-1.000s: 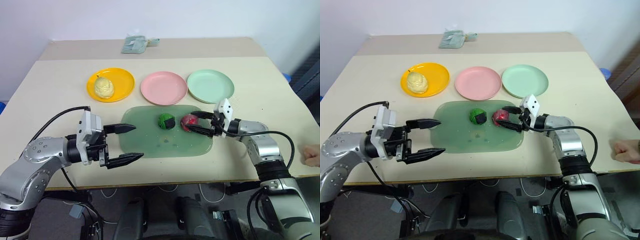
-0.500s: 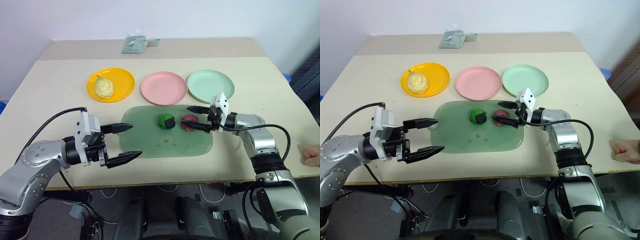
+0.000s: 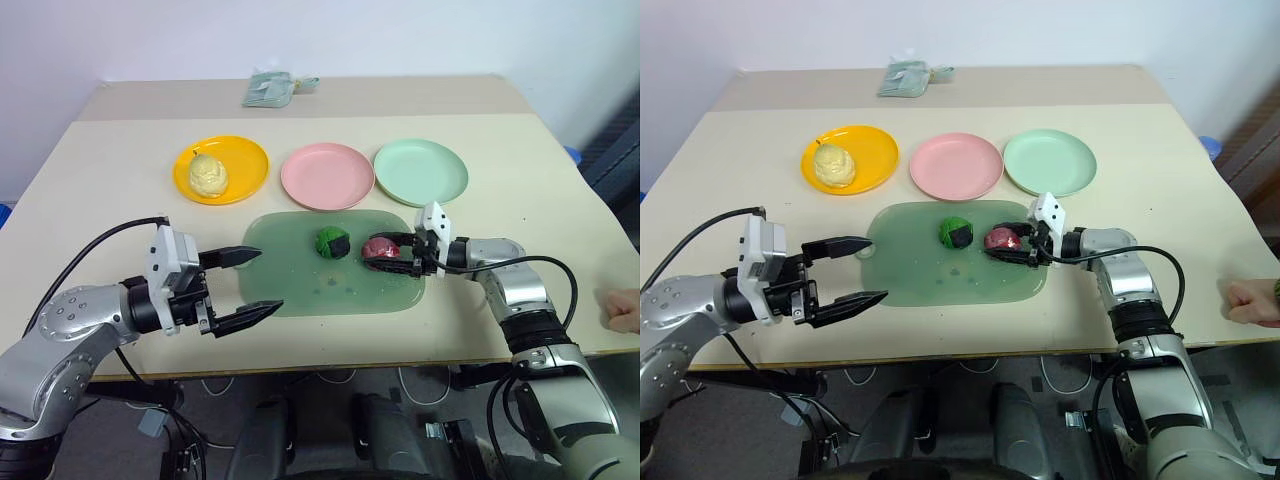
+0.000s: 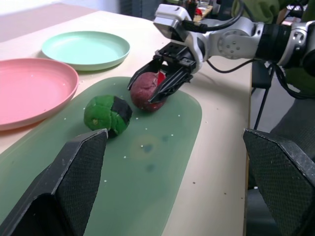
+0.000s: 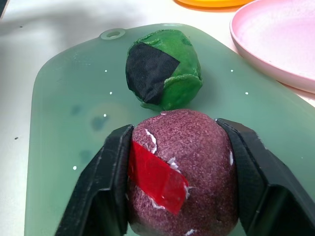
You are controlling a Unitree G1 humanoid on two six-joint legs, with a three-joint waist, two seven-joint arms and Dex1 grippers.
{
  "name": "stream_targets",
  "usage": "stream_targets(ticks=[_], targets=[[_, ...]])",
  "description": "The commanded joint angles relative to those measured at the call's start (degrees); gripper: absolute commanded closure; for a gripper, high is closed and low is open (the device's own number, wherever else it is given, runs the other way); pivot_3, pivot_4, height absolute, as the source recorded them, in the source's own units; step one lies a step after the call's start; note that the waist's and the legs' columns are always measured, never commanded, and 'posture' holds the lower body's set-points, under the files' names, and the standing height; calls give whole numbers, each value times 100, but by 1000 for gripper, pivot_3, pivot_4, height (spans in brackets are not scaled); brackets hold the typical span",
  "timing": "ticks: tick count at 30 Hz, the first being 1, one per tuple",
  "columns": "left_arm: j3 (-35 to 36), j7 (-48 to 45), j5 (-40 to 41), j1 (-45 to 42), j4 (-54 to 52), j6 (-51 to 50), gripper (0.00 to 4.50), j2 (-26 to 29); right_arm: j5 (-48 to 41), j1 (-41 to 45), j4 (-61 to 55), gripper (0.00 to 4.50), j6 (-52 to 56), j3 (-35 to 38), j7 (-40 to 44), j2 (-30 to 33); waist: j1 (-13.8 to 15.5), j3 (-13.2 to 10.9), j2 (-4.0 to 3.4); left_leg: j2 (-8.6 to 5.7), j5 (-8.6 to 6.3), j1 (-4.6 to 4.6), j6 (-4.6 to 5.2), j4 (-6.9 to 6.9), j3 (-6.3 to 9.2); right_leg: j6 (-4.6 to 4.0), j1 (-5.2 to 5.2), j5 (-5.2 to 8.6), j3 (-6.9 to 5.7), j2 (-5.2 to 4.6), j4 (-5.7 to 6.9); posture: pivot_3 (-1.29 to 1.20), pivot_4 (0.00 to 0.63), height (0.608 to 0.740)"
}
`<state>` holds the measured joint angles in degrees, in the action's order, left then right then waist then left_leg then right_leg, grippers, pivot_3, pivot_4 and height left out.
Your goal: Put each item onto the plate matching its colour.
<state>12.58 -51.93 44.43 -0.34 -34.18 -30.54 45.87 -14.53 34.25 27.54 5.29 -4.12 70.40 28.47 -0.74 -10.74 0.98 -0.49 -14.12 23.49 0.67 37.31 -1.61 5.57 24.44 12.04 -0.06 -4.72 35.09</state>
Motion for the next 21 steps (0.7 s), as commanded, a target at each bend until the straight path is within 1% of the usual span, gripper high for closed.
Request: stream_targets(ticks=[1,3,6,9,12,15,16,19,21], targets=[[160,109,95,54,-214,53,0,-62,-85,270,-83,2537,-5,116,-36,-31,0,0,0,0,0,0,0,0,0,0,0,0,0,0,0,0,150,740],[172,167,96,73,-239,51,0,-86,-130,567,37,2537,-63,192,-100,-111,-4,-1,-1,0,0,0,0,0,0,0,0,0,0,0,0,0,150,740],[193,265,82,86,-251,55,0,-132,9,1267,755,2537,-485,292,-477,-344,-35,-1,-2,1,0,0,0,0,0,0,1,0,0,1,2,0,150,740],[293,514,102,151,-339,13,0,-203,446,2247,2200,2537,-1266,275,-1230,-630,-46,-2,-3,3,1,-2,-1,-4,0,1,3,-1,0,4,3,0,150,740],[401,787,-39,296,-509,99,0,-290,733,2996,3418,2537,-1790,283,-1832,-906,-25,-2,-3,2,1,-1,-3,-12,2,0,4,0,0,2,0,0,150,740],[458,1161,-401,494,-751,271,0,-430,973,3498,4173,2537,-2093,300,-2506,-1187,-32,-2,-3,0,2,-1,-6,-15,1,-1,4,0,0,-3,-2,0,150,740],[472,1223,-546,555,-825,490,0,-552,1048,3640,4368,2537,-2111,301,-2747,-1307,-42,-3,-4,0,2,0,-7,-15,1,-2,5,-1,1,-5,-3,0,150,740],[599,1192,-496,786,-1050,557,0,-580,1264,3878,4734,2537,-2091,307,-3330,-1616,-64,-4,-6,2,4,1,-13,-19,0,-4,10,-1,3,-6,-2,0,150,740],[703,1278,-454,854,-1153,529,0,-590,1383,3912,4849,2537,-2031,317,-3502,-1769,-66,-4,-7,1,6,1,-18,-28,0,-5,16,0,4,-21,1,0,150,740]])
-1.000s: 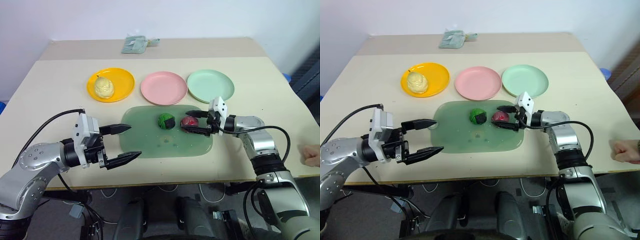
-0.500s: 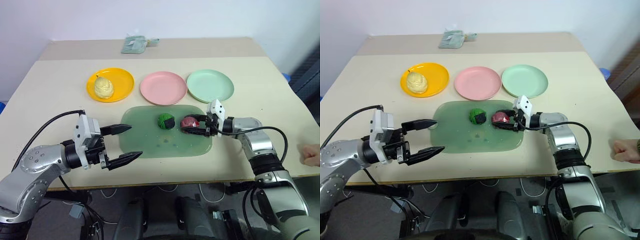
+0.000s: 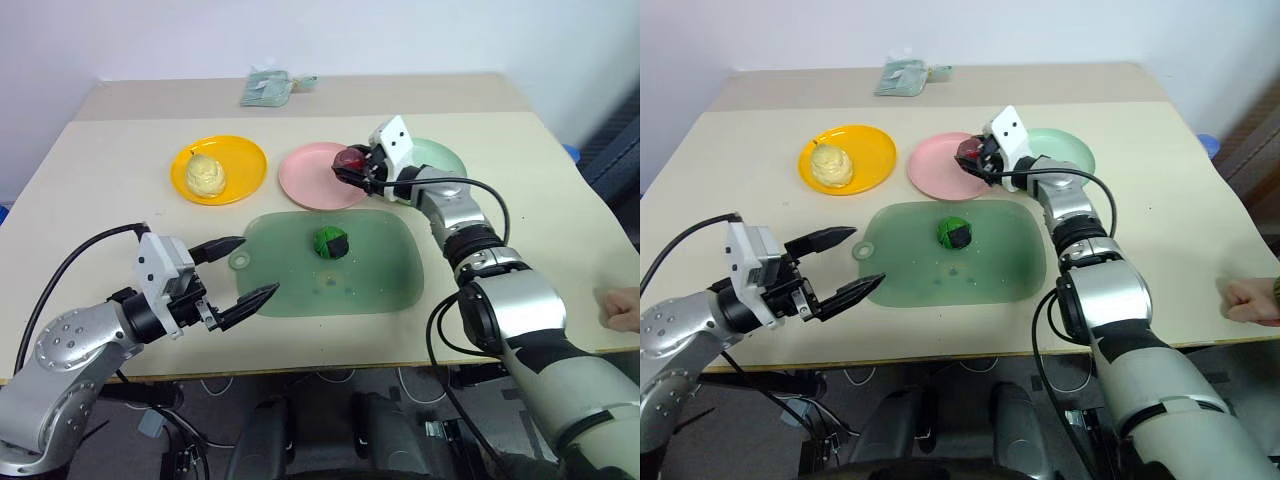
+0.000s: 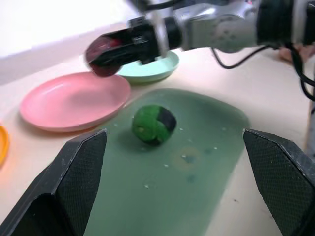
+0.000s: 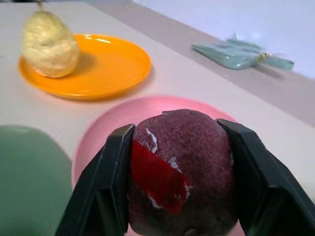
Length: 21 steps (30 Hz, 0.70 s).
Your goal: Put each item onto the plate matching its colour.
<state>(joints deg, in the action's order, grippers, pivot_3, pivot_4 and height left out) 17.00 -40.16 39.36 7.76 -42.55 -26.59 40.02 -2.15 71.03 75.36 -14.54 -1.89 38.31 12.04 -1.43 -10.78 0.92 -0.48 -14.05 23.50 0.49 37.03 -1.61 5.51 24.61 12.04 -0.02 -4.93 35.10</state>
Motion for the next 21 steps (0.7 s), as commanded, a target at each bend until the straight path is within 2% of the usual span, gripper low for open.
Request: stream_targets(ticks=[1,2,7,9,13,15,17,21], targets=[[305,147,58,78,-359,130,0,-16,197,235,100,2537,-25,95,-333,-193,3,0,0,0,0,0,0,-1,1,-2,0,1,-1,-2,0,0,150,740],[330,173,62,101,-385,126,0,-19,240,234,119,2537,-17,106,-351,-231,5,0,-1,0,0,0,-1,-1,1,-2,0,1,-1,-3,0,0,150,740],[365,254,117,220,-544,71,0,-13,378,205,79,186,-222,172,-500,-258,11,-1,-3,-3,0,0,-1,-1,1,-3,0,2,-3,-6,0,0,150,740],[357,263,210,204,-549,38,0,-15,333,159,0,84,-324,250,-407,-145,9,-2,-3,-3,0,0,-1,-1,1,-3,0,2,-3,-5,0,0,150,740],[278,9,297,215,-371,122,0,14,17,-40,-274,84,-371,514,355,107,19,-2,-4,-3,0,0,0,-1,1,-3,-2,2,-4,-3,-2,0,150,740],[195,-193,341,131,-218,187,0,11,-218,-331,-656,84,-171,611,1010,227,21,-2,-3,-4,0,0,1,0,1,-3,-3,2,-5,3,-2,0,150,740],[100,-328,399,-20,-71,205,0,8,-461,-751,-1269,84,177,638,1589,317,30,-1,-3,-2,0,0,1,1,1,-2,-5,1,-6,13,-2,0,150,740],[-76,-623,381,-302,231,235,0,58,-830,-1980,-3283,84,1241,423,2215,497,43,-1,-3,-2,0,0,4,6,2,1,-8,0,-6,16,2,0,150,740]])
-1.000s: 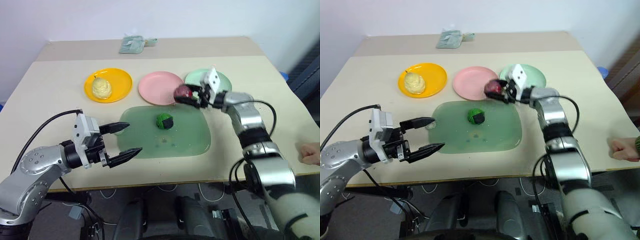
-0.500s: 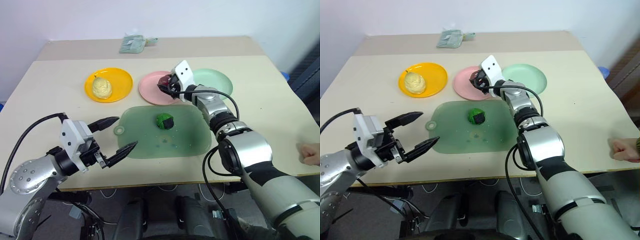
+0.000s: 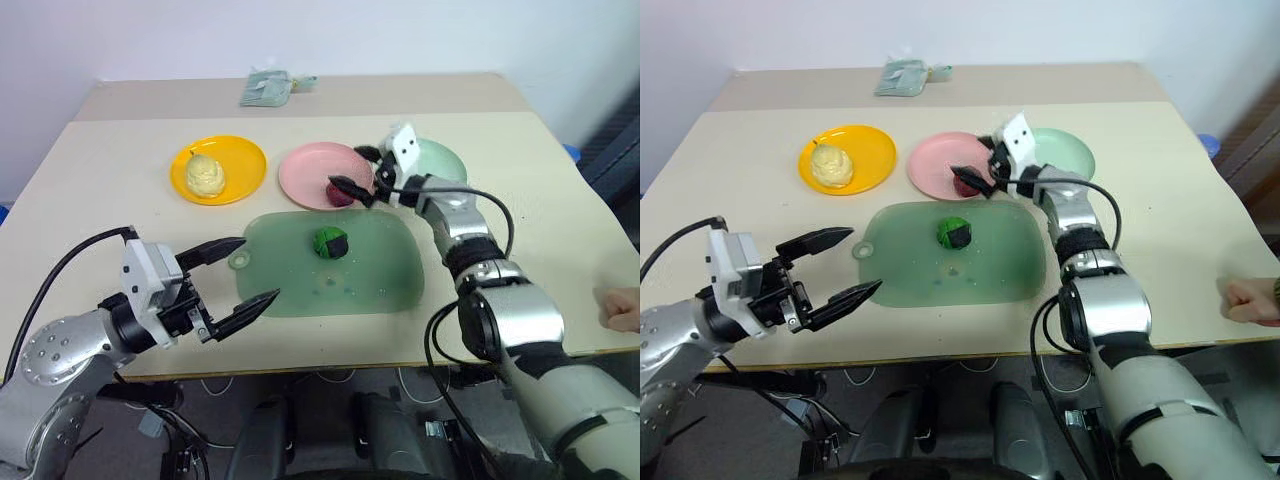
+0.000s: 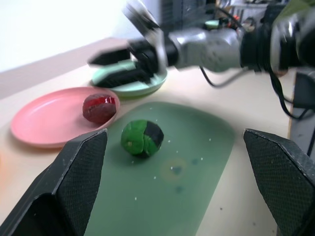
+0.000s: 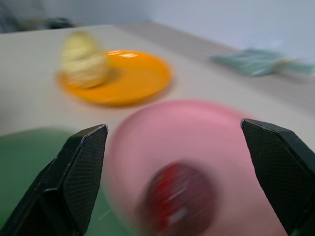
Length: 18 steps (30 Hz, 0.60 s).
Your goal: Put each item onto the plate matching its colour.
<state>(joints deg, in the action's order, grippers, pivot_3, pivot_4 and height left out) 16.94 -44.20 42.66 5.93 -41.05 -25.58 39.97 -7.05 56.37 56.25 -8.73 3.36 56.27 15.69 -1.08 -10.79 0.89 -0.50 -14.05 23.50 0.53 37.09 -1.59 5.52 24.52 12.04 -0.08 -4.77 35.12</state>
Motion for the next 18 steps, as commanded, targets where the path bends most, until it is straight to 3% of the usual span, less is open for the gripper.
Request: stream_targets(ticks=[1,8,18], targets=[[-111,-304,19,-157,148,157,0,83,-428,-798,-1878,84,968,-155,481,176,7,0,0,0,0,0,1,-1,0,0,-1,0,0,0,-1,0,150,740],[-288,-609,132,-522,488,93,0,89,-886,-2039,-4122,84,2724,-479,516,372,1,-2,-4,5,0,-2,1,2,0,0,3,1,0,6,3,0,150,740],[-212,-559,146,-385,341,63,0,52,-789,-2153,-3937,84,2868,-942,565,267,28,-1,-2,3,0,-1,1,6,0,-1,0,2,0,7,-1,0,150,740]])
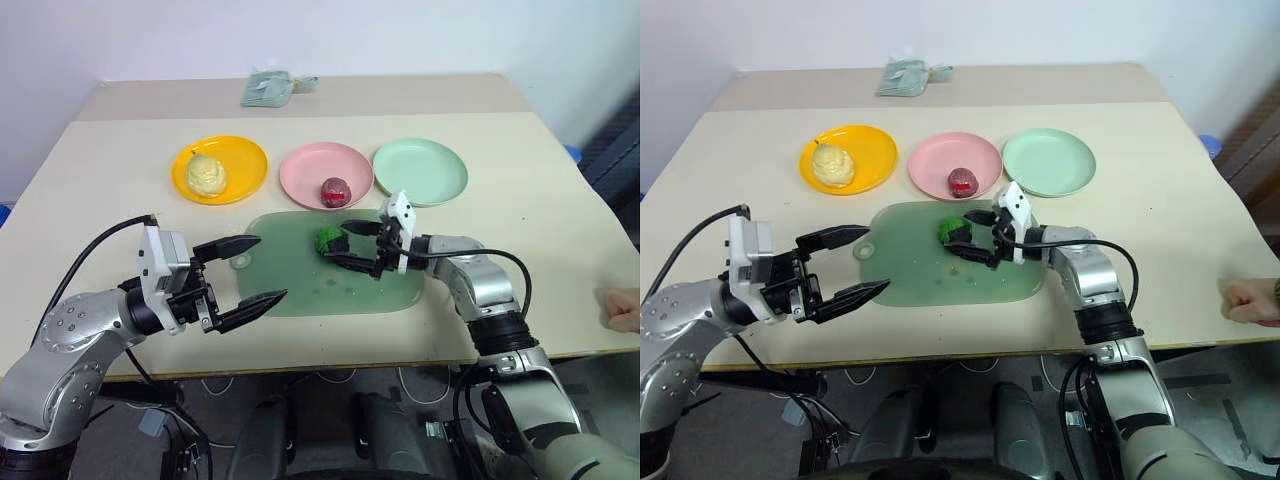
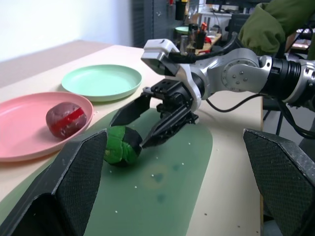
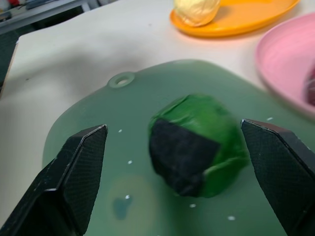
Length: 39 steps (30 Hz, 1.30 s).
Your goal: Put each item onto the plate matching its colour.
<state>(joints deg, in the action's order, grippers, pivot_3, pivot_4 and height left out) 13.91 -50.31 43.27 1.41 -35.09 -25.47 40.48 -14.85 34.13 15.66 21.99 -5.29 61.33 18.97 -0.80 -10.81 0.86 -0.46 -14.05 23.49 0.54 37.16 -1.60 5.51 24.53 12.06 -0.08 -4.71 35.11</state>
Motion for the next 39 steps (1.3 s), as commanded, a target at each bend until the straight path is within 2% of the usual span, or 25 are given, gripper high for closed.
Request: stream_targets(ticks=[1,9,11,15,16,22,26,32,37,39], targets=[[117,79,91,114,-294,50,0,2,37,97,224,84,-294,-125,56,-83,-3,0,1,0,0,0,0,0,0,0,0,0,0,1,0,0,150,740],[403,329,160,576,-659,42,0,27,400,570,1443,84,-1234,-239,-176,-412,-15,0,0,1,0,0,0,0,0,0,0,0,0,2,0,0,150,740],[450,386,173,661,-714,52,0,24,423,697,1676,595,-1434,-190,-253,-480,-15,0,1,1,0,0,0,0,0,0,0,0,0,2,0,0,150,740],[466,483,180,741,-780,71,0,2,358,814,1808,2358,-1619,-80,-244,-493,-2,0,1,0,0,0,0,0,1,0,-1,0,0,1,-1,0,150,740],[450,502,171,753,-794,77,0,-4,342,826,1805,2603,-1645,-45,-259,-474,-4,0,1,0,0,0,0,0,1,0,-1,0,0,1,-1,0,150,740],[333,642,96,698,-788,102,0,-57,97,1044,1898,2603,-1574,464,-270,-108,0,0,0,1,0,0,0,0,1,-1,-1,0,0,1,-1,0,150,740],[176,867,-57,553,-734,102,0,-152,12,1751,2854,2603,-1884,1007,-593,289,-1,-1,-2,0,0,0,-1,0,0,-1,0,0,0,0,-1,0,150,740],[-105,1214,-598,400,-649,95,0,-197,607,3020,5085,2603,-2924,1218,-1831,674,-37,-1,-1,1,0,0,0,-6,-1,-1,0,1,1,4,-4,0,150,740],[-416,1811,-1494,79,-519,229,0,-339,1186,3310,5914,2603,-3177,1060,-2862,669,-25,-1,-1,1,1,0,0,-8,-1,-2,1,1,2,3,-5,0,150,740],[-482,1938,-1607,-31,-466,156,0,-402,1337,3295,6042,2603,-3143,1047,-3057,615,-21,-1,-1,-1,1,1,0,-6,-2,-2,-1,1,3,1,-4,0,150,740]])
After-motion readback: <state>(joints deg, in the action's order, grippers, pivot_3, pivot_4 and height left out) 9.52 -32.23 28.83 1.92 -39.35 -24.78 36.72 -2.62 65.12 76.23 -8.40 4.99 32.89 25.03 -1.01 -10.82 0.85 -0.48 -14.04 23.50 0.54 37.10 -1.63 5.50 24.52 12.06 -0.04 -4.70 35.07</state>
